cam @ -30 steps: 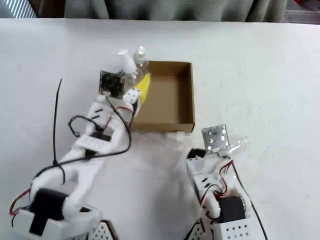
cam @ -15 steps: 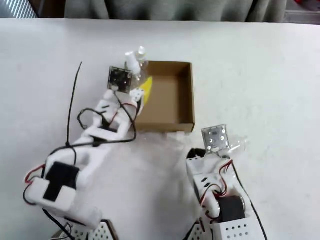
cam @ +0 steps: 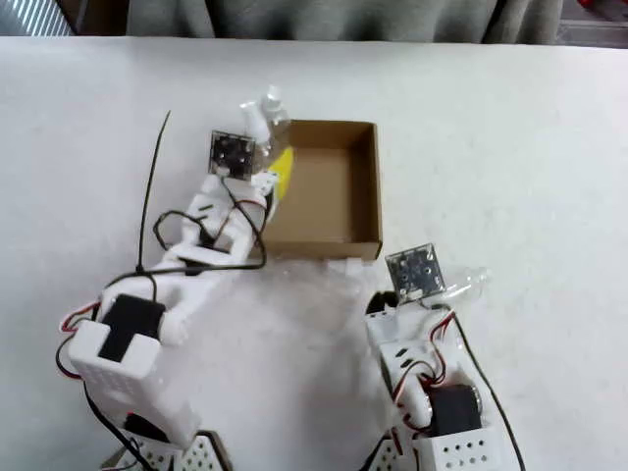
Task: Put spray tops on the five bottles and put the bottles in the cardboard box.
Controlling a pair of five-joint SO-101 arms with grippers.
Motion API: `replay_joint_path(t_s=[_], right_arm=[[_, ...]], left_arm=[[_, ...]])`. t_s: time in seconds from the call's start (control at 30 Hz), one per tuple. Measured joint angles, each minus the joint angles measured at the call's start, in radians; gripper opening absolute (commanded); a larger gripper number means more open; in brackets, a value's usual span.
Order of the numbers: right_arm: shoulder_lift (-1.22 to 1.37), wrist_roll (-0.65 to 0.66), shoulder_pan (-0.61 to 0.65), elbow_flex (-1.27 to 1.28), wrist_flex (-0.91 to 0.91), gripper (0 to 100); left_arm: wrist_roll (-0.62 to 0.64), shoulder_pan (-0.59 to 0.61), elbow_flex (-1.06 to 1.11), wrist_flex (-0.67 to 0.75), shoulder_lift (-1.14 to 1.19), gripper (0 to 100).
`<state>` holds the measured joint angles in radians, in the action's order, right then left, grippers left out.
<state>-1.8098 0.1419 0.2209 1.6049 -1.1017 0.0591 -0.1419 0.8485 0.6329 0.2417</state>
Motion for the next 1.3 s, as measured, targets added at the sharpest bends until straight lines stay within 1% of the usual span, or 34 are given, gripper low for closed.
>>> replay_joint_path(t_s=[0.77,0.83,0.93,1.0,1.17,1.3], right_arm=[[0.000,0.006,0.000,0.000,0.000,1.7],[0.000,0.006,0.000,0.000,0.000,1.7],[0.000,0.006,0.000,0.000,0.000,1.7],[0.000,0.006,0.000,0.000,-0.002,1.7],[0.000,0.006,0.000,0.000,-0.006,1.7],[0.000,0.006,0.000,0.000,-0.006,1.7]], left_arm=[[0.000,0.000,0.000,0.000,0.000,3],[0.000,0.000,0.003,0.000,0.000,6],[0.000,0.000,0.014,0.000,0.000,16],[0.000,0.000,0.020,0.000,0.000,20],[0.000,0.005,0.028,0.000,0.000,18],[0.000,0.005,0.028,0.002,0.000,21]])
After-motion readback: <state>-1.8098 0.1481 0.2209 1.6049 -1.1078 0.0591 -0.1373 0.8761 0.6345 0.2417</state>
